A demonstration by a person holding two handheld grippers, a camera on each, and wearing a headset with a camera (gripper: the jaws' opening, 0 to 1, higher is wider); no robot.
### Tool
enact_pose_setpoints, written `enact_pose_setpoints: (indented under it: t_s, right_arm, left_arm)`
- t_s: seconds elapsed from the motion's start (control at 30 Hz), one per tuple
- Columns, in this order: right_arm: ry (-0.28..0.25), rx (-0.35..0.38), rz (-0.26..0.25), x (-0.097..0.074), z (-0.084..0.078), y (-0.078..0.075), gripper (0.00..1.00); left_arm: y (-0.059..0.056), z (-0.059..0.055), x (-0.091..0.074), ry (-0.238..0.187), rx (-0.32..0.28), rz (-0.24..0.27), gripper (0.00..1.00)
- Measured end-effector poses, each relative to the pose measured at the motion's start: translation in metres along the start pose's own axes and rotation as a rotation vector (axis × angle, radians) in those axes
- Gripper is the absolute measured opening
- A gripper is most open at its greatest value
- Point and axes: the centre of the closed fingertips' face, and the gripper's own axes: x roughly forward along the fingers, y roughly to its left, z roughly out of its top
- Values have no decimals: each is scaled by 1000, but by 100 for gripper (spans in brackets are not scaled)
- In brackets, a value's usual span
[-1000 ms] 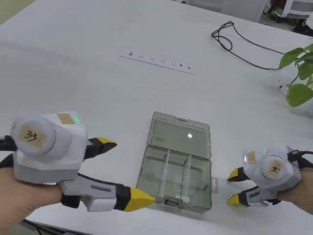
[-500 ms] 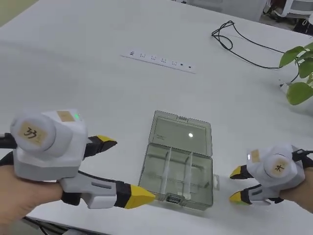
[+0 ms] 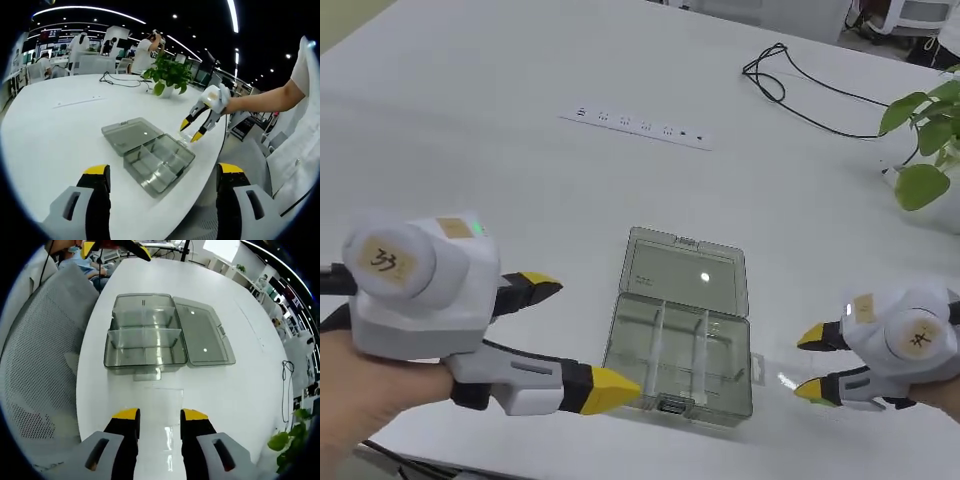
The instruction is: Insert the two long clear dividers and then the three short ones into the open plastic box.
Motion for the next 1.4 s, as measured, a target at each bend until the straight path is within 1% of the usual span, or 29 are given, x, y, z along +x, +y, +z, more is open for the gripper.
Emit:
enact_pose_setpoints:
  t_s: [0.1, 0.27, 0.33, 0.47, 0.57, 0.87, 1.1, 1.2, 1.3, 1.4]
  right_arm:
    - [-15, -9, -19, -8, 9, -1, 33]
    - [-52, -28, -56, -23, 30, -1, 33]
    - [-71, -39, -70, -31, 41, 0, 33]
    - [-100, -50, -88, -42, 57, 2, 33]
    - [-126, -53, -97, -49, 70, 6, 33]
    - [-197, -64, -110, -62, 103, 18, 33]
    - [-232, -77, -120, -67, 120, 25, 33]
    - [-245, -86, -123, -69, 127, 29, 33]
    - [-254, -97, -127, -70, 134, 32, 33]
    - [-263, -105, -129, -72, 139, 33, 33]
  left_arm:
    - [0, 5, 0, -11, -10, 0, 87]
    - [-3, 12, 3, -18, -28, -8, 86]
    - [-6, 16, 5, -26, -43, -19, 84]
    - [-10, 23, 8, -42, -64, -34, 81]
    - [-16, 29, 12, -51, -82, -55, 79]
    - [-33, 37, 24, -51, -129, -106, 69]
    - [-47, 44, 33, -57, -177, -157, 61]
    - [-54, 46, 36, -54, -210, -182, 56]
    - [-57, 48, 39, -55, -236, -201, 51]
    - [-60, 47, 41, -51, -248, -208, 49]
